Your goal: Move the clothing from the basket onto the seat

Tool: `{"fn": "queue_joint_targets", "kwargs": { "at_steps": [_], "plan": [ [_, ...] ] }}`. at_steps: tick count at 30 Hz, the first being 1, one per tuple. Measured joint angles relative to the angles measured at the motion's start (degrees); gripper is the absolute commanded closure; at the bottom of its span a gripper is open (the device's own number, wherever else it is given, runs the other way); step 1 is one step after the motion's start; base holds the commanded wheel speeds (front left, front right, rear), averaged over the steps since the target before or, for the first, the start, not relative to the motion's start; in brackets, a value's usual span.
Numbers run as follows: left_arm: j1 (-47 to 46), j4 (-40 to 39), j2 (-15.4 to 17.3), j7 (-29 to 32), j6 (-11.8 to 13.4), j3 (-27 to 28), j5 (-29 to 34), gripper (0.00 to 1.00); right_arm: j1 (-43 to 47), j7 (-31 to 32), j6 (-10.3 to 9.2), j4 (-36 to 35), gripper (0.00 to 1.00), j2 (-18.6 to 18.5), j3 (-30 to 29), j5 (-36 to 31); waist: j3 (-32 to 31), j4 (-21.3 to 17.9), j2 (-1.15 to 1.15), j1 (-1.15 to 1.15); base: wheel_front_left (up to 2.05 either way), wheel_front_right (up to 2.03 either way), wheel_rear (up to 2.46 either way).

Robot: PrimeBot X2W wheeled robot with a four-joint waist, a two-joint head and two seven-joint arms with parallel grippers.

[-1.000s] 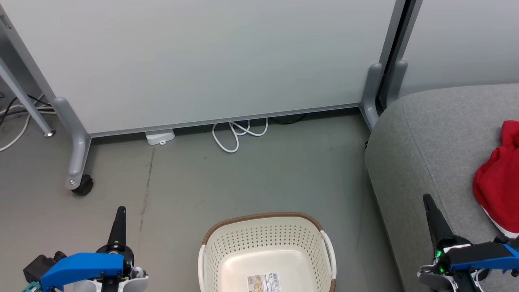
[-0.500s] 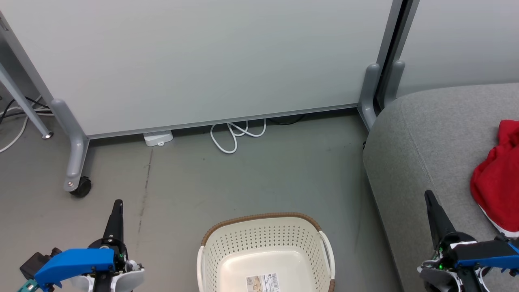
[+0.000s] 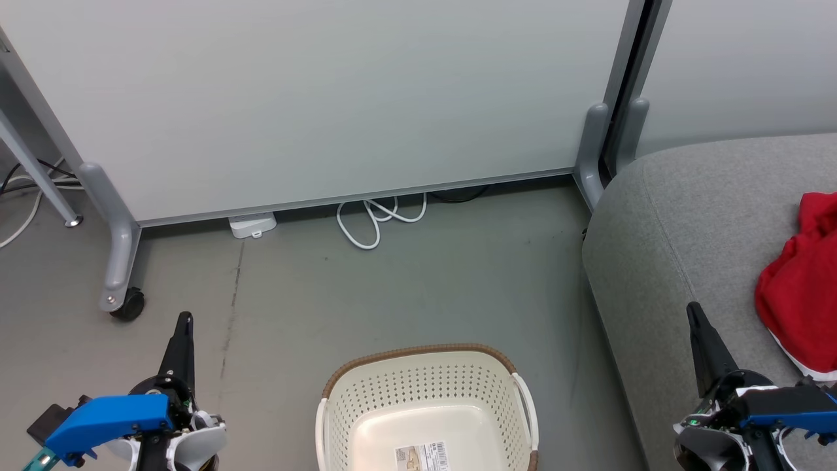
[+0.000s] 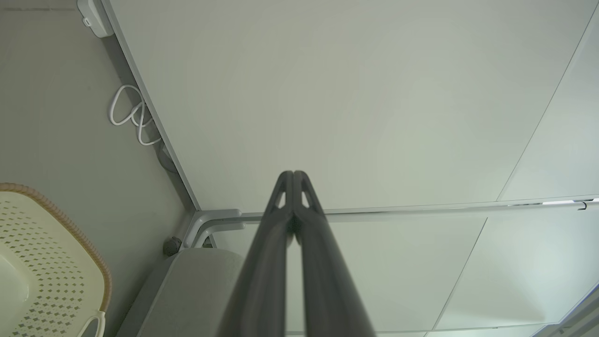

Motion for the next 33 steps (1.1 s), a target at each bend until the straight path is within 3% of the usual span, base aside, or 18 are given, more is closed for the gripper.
{"fn": "queue_joint_targets", "kwargs": {
  "at_steps": [10, 33],
  "plan": [
    [-0.41, -0.56, -0.02, 0.8, 0.0, 0.52, -3.31, 1.0, -0.14, 0.41, 0.0, 0.1, 1.0, -0.04, -0.05, 3.64, -0.1, -0.24, 0.0, 0.0, 0.0, 0.0, 0.0],
    [-0.44, -0.58, -0.03, 0.8, 0.0, 0.53, -3.3, 1.0, -0.15, 0.41, 0.0, 0.11, 1.0, -0.05, -0.07, 3.65, -0.1, -0.24, 0.0, 0.0, 0.0, 0.0, 0.0]
  ]
}}
